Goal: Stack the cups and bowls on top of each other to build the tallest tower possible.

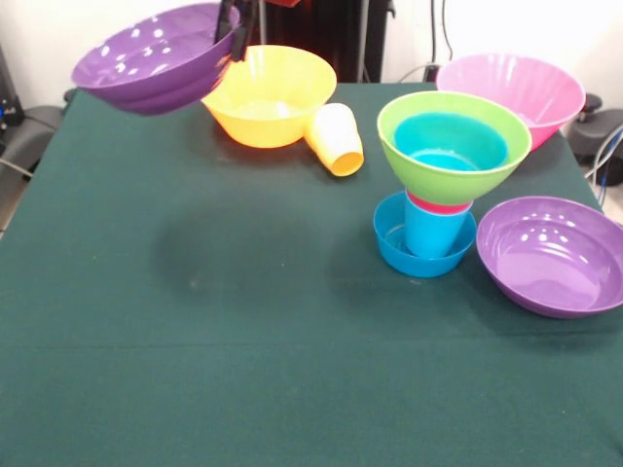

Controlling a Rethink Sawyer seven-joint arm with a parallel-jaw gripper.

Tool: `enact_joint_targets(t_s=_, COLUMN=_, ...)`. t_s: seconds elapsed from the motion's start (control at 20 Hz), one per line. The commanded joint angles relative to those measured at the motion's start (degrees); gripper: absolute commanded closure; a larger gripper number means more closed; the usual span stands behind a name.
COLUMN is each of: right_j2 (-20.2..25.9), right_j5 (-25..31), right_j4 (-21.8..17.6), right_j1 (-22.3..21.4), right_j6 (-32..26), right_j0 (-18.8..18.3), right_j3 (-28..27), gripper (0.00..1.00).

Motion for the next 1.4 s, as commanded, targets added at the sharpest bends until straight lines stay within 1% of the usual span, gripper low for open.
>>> enact_joint_targets(t_s=0.05, right_j2=0.24, right_j5=10.14, right_j4=2.42, right_j1=-0.98, right_j6=8.07, right_j0=4.12, right_j3=-5.06, gripper=1.00)
enact_joint_targets(t_s=0.15, right_j2=-0.49, right_j5=12.29, right_j4=3.21, right_j1=-1.23, right_j6=8.82, right_j0=5.39, right_j3=-5.98, gripper=1.00)
enact_joint_targets(t_s=0.3, right_j2=-0.98, right_j5=14.01, right_j4=4.55, right_j1=-0.64, right_j6=10.23, right_j0=6.80, right_j3=-7.40, gripper=1.00)
enact_joint_targets(t_s=0.45, right_j2=-1.63, right_j5=14.72, right_j4=5.75, right_j1=0.33, right_j6=11.80, right_j0=8.23, right_j3=-8.52, gripper=1.00)
enact_joint_targets(t_s=0.75, right_j2=-3.91, right_j5=16.49, right_j4=8.07, right_j1=1.87, right_j6=15.68, right_j0=12.21, right_j3=-10.69, gripper=1.00)
enact_joint_targets(t_s=1.05, right_j2=-5.41, right_j5=16.68, right_j4=9.86, right_j1=3.68, right_j6=18.84, right_j0=14.97, right_j3=-12.08, gripper=1.00)
enact_joint_targets(t_s=1.4, right_j2=-7.31, right_j5=15.17, right_j4=11.12, right_j1=5.75, right_j6=23.38, right_j0=18.26, right_j3=-12.49, gripper=1.00)
